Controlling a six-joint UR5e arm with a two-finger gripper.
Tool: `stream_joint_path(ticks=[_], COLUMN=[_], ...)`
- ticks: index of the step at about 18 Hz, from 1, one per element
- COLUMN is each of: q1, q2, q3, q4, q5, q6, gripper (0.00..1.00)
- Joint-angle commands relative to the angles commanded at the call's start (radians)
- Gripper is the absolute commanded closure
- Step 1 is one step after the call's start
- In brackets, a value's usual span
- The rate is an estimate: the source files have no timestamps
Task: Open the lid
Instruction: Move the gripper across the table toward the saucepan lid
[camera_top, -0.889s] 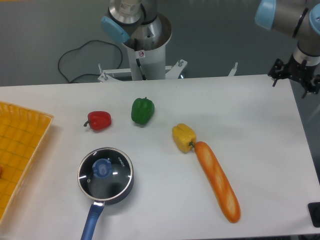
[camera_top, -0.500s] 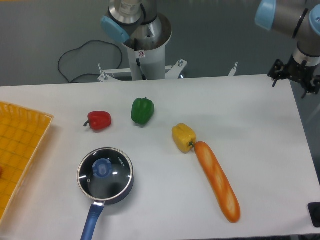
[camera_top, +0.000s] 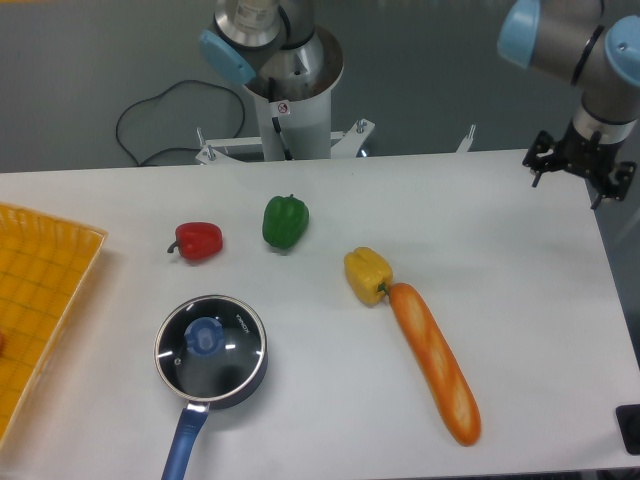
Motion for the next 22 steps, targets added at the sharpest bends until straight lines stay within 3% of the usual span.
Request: stream_joint_path(ticks=[6,12,17,22], q1=[-0.071,-0.190,-0.336,-0.383], q2=[0.029,0.066,0.045,0.045], q3=[-0.043,-0.110,-0.097,-0.086], q4=[-0.002,-0.009,-0.006,-0.005], q5=[0.005,0.023,0.084,0.075], q6=[-0.050,-0.234,-0.258,-0.256], gripper=[0.00,0.00,0.00,0.00])
